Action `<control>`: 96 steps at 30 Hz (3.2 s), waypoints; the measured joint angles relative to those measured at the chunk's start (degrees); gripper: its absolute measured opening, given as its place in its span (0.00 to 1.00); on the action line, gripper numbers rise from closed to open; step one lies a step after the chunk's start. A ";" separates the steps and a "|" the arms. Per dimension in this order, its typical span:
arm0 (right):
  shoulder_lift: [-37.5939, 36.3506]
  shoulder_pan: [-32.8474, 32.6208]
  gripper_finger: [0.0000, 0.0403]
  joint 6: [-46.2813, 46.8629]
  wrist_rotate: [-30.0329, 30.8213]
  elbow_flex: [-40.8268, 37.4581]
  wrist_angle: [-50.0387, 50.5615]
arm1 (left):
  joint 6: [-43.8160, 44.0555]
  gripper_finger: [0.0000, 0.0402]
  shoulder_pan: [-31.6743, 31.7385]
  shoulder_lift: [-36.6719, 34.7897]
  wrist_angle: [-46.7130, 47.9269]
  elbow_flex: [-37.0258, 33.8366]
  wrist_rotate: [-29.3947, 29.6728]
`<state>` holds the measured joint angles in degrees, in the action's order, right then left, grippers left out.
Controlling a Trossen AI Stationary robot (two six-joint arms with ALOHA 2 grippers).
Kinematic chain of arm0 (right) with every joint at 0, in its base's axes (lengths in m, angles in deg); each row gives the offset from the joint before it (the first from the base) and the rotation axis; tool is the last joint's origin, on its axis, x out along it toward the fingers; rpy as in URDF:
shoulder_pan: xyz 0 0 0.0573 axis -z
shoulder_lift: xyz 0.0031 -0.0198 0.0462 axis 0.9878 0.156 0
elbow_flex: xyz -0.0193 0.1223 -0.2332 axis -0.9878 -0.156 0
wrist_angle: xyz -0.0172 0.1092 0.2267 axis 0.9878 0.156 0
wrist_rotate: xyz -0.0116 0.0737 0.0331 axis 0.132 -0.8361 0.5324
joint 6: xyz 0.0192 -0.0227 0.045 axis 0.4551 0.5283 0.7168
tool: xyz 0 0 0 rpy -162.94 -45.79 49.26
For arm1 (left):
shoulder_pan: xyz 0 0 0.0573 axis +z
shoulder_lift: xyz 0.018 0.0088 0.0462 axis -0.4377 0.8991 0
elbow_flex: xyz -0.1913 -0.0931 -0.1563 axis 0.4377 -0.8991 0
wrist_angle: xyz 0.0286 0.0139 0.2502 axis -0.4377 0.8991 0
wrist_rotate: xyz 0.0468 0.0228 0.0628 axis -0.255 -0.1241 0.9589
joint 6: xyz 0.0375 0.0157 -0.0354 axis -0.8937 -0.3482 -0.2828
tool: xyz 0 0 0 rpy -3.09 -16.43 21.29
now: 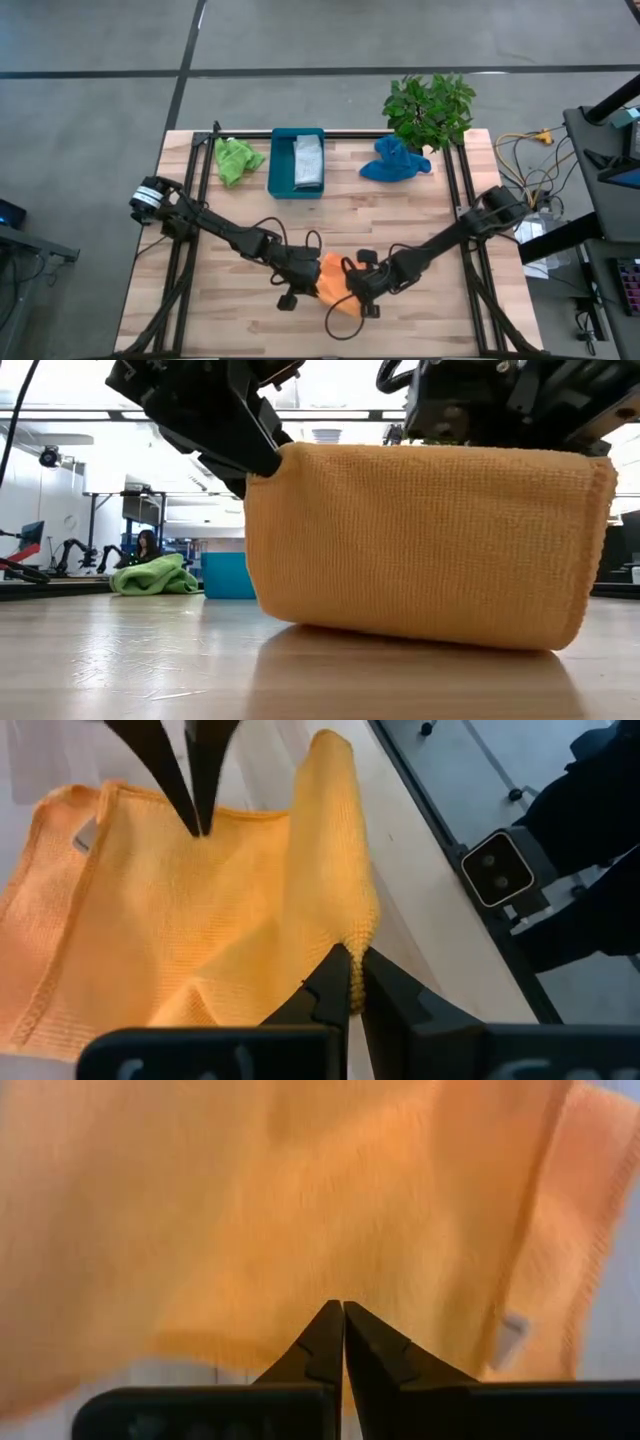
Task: Fold microfiber towels
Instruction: Fold the orange microfiber cloth
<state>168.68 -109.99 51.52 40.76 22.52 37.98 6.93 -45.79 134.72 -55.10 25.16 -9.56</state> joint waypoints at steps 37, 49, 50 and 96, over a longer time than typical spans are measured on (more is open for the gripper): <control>4.68 2.74 0.02 -2.35 -14.57 -0.34 -8.57 | -6.22 0.00 6.84 -0.40 -0.46 -0.09 1.37; 0.65 2.68 0.02 1.79 -11.79 -0.36 -2.12 | -6.19 0.00 7.23 3.43 -2.96 -0.13 2.72; 0.31 2.68 0.02 2.07 -11.68 -0.04 -1.33 | -6.24 0.00 7.33 3.43 -3.24 -0.13 3.34; 1.92 1.58 0.02 25.94 6.43 3.12 13.20 | -7.27 0.00 8.13 7.08 -3.94 -0.07 17.44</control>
<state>170.60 -108.40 77.46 47.19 25.64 51.18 -0.34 -37.66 141.80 -59.05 25.10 7.88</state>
